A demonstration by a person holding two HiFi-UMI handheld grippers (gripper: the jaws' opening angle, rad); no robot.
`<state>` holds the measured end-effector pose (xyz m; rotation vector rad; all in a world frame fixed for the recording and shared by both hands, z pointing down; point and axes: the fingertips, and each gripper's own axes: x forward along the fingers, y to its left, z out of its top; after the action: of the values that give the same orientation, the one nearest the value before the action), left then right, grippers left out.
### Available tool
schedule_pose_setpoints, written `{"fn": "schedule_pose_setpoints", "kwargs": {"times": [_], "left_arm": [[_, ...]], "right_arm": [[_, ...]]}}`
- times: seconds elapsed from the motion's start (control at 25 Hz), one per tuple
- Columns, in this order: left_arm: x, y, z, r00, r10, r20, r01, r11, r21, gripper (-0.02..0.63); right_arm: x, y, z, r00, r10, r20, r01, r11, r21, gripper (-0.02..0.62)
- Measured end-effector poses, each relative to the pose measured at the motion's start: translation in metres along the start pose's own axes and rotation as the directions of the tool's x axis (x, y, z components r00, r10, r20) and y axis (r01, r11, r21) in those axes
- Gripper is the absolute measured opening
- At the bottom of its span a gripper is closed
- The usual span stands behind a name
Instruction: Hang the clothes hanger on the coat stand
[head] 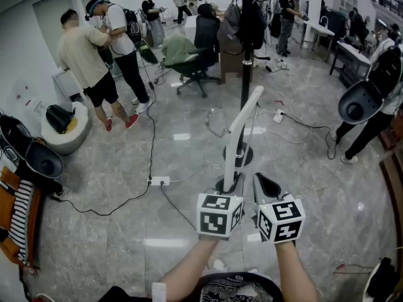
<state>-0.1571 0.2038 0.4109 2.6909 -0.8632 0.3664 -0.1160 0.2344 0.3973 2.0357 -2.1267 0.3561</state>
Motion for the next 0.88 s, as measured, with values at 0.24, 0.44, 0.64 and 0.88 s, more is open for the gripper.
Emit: {"fn": "schedule_pose_setpoints", "kwargs": {"times": [0.24,0.44,0.64,0.88], "left_arm": [[-0.004,0.01,0.009,1.0,-0.004,0.001,0.004,1.0,0.012,0.038],[-0.003,0.016,0.01,1.0,0.003,0.003,-0.003,1.0,0.025,0.038],[0.009,0.02,0.01,1.0,0.021,-0.006,-0.021,0.999,0.033,0.038],[0.042,0.022,0.019,0.998,0.059,-0.02,-0.059,0.998,0.033,0.038]], "right_arm": [[0.007,0.009,0.011,1.0,-0.002,0.012,0.002,1.0,0.009,0.0],[0.015,0.01,0.01,1.0,0.014,0.016,-0.015,0.999,0.036,0.0],[0.028,0.003,0.007,0.999,0.038,0.022,-0.039,0.997,0.067,0.0],[0.049,-0.023,0.015,0.997,0.075,0.03,-0.077,0.995,0.07,0.0]]}}
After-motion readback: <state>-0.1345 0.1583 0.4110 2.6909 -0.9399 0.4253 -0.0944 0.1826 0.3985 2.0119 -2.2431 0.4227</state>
